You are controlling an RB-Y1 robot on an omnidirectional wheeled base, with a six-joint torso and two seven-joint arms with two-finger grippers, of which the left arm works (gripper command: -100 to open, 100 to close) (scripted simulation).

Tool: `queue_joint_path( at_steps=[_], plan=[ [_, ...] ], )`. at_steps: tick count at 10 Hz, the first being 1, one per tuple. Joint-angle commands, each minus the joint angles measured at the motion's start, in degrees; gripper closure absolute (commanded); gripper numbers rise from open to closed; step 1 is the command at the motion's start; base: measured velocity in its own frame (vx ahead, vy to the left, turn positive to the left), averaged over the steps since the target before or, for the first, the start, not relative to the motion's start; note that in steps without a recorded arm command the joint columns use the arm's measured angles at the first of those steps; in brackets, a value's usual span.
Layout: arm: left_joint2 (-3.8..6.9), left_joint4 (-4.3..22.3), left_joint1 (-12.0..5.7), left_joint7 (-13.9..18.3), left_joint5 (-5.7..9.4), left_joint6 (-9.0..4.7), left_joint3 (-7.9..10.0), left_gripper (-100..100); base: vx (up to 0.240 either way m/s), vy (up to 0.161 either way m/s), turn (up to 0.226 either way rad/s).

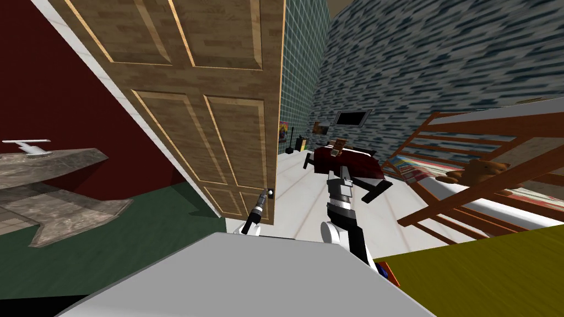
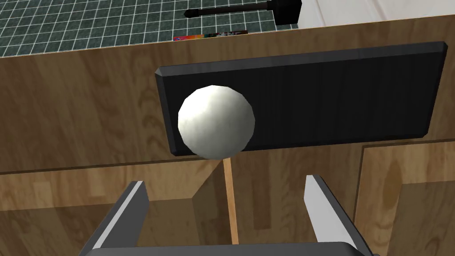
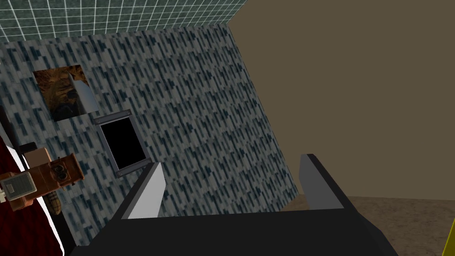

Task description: Push the door open

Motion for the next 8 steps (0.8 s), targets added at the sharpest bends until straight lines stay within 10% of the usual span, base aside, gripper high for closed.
queue_joint_path(
  at_steps=[1, 2, 3, 8],
  plan=[
    [-1.48, -0.3, 0.04, -0.1, 0.03, 0.20, 0.19, -100, 0.138, -0.135, 0.000],
    [-0.80, -1.1, 0.53, -0.2, 0.00, 0.52, 0.12, -100, 0.055, -0.051, 0.040],
    [-0.80, -1.1, 0.53, -0.2, 0.00, 0.52, 0.12, 100, -0.012, 0.007, -0.031],
    [-0.80, -1.1, 0.53, -0.2, 0.00, 0.52, 0.12, 100, -0.009, 0.009, -0.006]
  ],
)
